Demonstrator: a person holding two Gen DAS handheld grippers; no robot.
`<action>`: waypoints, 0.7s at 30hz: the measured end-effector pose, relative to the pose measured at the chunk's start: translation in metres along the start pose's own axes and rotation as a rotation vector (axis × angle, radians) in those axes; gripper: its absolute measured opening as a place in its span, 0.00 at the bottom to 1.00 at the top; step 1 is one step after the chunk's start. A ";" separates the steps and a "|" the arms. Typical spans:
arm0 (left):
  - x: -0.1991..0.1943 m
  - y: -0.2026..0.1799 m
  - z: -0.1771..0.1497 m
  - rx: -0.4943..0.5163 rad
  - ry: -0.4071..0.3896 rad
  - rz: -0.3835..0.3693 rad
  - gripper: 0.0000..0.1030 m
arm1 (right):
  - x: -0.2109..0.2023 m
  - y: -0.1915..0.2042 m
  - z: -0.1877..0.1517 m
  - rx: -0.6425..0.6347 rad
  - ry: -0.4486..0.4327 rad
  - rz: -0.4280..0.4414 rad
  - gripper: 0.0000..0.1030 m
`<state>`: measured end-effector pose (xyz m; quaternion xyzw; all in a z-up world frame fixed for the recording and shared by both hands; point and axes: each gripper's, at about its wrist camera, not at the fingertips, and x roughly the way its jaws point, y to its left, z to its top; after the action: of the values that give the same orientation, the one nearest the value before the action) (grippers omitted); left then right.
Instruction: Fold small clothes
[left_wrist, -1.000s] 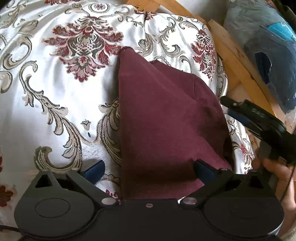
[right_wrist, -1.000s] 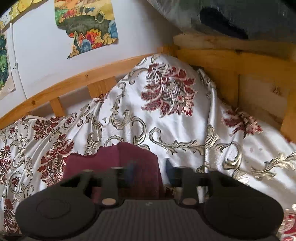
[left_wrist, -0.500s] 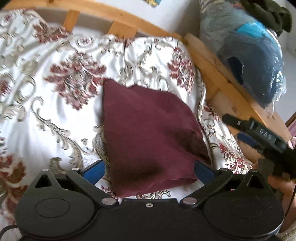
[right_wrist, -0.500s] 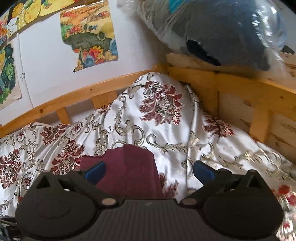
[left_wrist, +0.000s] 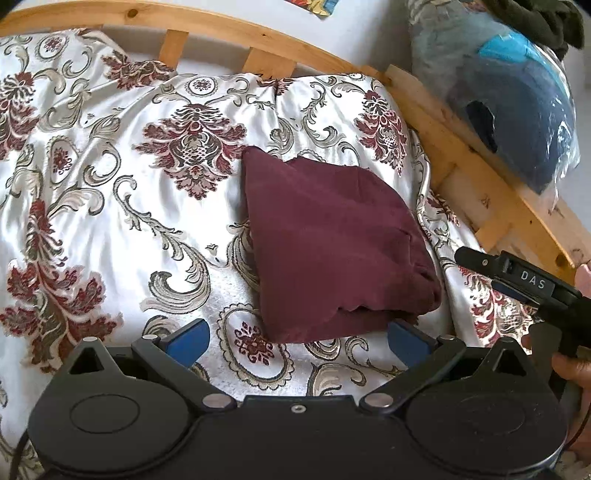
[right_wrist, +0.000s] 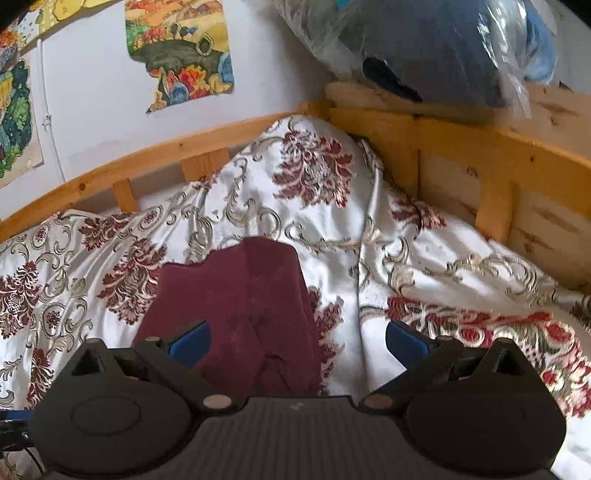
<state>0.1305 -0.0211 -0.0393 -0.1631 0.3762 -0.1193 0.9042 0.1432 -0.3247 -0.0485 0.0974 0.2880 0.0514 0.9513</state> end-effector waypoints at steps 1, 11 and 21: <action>0.004 -0.002 -0.001 0.007 -0.004 0.003 0.99 | 0.004 -0.004 -0.001 0.015 0.001 0.009 1.00; 0.065 0.010 0.021 -0.079 -0.067 -0.056 0.99 | 0.061 -0.016 0.013 -0.045 -0.044 0.161 1.00; 0.113 0.028 0.030 -0.218 0.016 -0.117 0.99 | 0.161 -0.011 0.063 -0.094 0.074 0.346 0.99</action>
<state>0.2324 -0.0272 -0.1023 -0.2812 0.3838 -0.1317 0.8697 0.3123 -0.3205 -0.0864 0.0988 0.2989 0.2314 0.9205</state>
